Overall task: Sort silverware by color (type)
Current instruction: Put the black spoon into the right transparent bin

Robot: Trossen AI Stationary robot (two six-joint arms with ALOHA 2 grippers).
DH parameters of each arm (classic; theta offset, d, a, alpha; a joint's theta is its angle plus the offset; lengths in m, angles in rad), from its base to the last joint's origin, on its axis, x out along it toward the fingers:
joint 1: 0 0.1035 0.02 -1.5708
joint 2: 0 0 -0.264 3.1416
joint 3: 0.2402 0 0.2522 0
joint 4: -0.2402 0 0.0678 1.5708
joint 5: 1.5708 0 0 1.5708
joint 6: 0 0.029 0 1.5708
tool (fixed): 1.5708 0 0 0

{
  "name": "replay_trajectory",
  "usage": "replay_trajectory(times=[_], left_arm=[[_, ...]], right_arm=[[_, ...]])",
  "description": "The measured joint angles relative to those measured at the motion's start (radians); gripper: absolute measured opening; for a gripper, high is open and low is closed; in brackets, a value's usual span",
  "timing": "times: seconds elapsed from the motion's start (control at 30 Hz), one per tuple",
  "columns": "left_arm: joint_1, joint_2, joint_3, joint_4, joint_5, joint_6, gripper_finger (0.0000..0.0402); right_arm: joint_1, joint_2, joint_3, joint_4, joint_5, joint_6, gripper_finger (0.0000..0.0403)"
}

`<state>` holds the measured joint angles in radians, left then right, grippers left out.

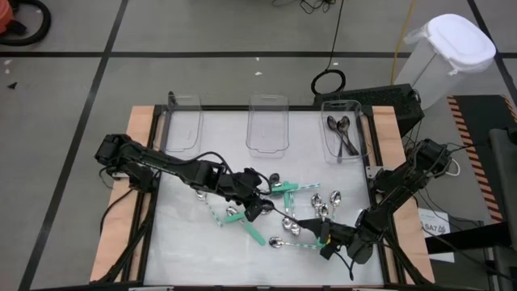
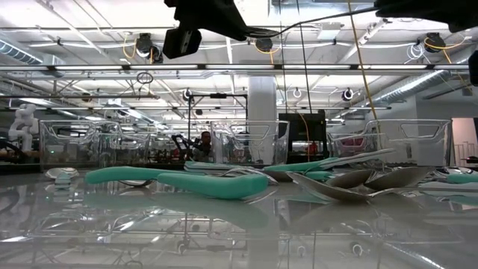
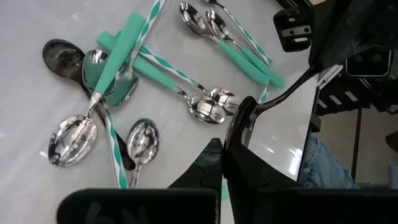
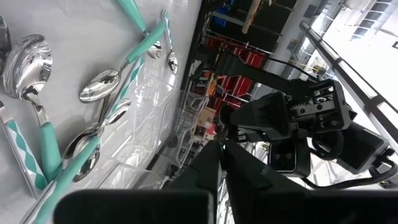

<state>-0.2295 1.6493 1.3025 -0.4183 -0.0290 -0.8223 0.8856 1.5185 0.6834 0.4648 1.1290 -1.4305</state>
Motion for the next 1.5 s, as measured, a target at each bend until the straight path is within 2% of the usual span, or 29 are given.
replay_trajectory(times=[0.1,0.2,0.33,0.47,0.53,0.6,0.83,0.97,1.03,1.17,1.37,1.5], left_arm=[[-0.001,0.000,0.000,0.000,-0.028,0.001,0.0009],[-0.004,0.000,0.000,0.002,-0.044,0.044,0.0031],[-0.022,0.000,0.000,0.002,-0.098,0.137,0.0097],[-0.037,0.000,0.000,0.008,-0.222,0.205,0.0165],[-0.041,0.000,0.002,0.002,-0.264,0.248,0.0187],[-0.039,0.000,0.029,-0.041,-0.265,0.302,0.0199],[-0.056,0.000,0.201,-0.240,-0.354,0.466,0.0204],[-0.103,-0.001,0.282,-0.286,-0.440,0.570,0.0204],[-0.124,-0.001,0.291,-0.282,-0.452,0.619,0.0204],[-0.164,-0.001,0.286,-0.292,-0.481,0.637,0.0204],[-0.239,0.000,0.191,-0.253,-0.618,0.583,0.0204],[-0.277,-0.001,0.064,-0.085,-0.665,0.558,0.0204]], right_arm=[[-0.002,0.000,0.000,-0.002,0.002,0.017,0.0006],[-0.002,0.000,0.000,0.002,0.013,0.039,0.0005],[-0.002,0.000,0.000,0.001,0.021,0.095,0.0003],[-0.003,0.000,0.000,-0.005,0.028,0.136,0.0002],[-0.003,0.000,0.000,-0.004,0.039,0.158,0.0001],[-0.006,0.000,0.000,-0.004,0.053,0.186,0.0001],[-0.041,-0.047,0.000,0.002,0.121,0.283,0.0001],[-0.057,-0.112,0.000,0.002,0.132,0.334,0.0001],[-0.062,-0.153,0.000,0.001,0.139,0.360,0.0001],[-0.063,-0.245,0.000,0.002,0.159,0.421,0.0000],[-0.062,-0.352,0.000,-0.048,0.170,0.473,0.0000],[-0.063,-0.400,0.000,-0.131,0.190,0.590,0.0000]])
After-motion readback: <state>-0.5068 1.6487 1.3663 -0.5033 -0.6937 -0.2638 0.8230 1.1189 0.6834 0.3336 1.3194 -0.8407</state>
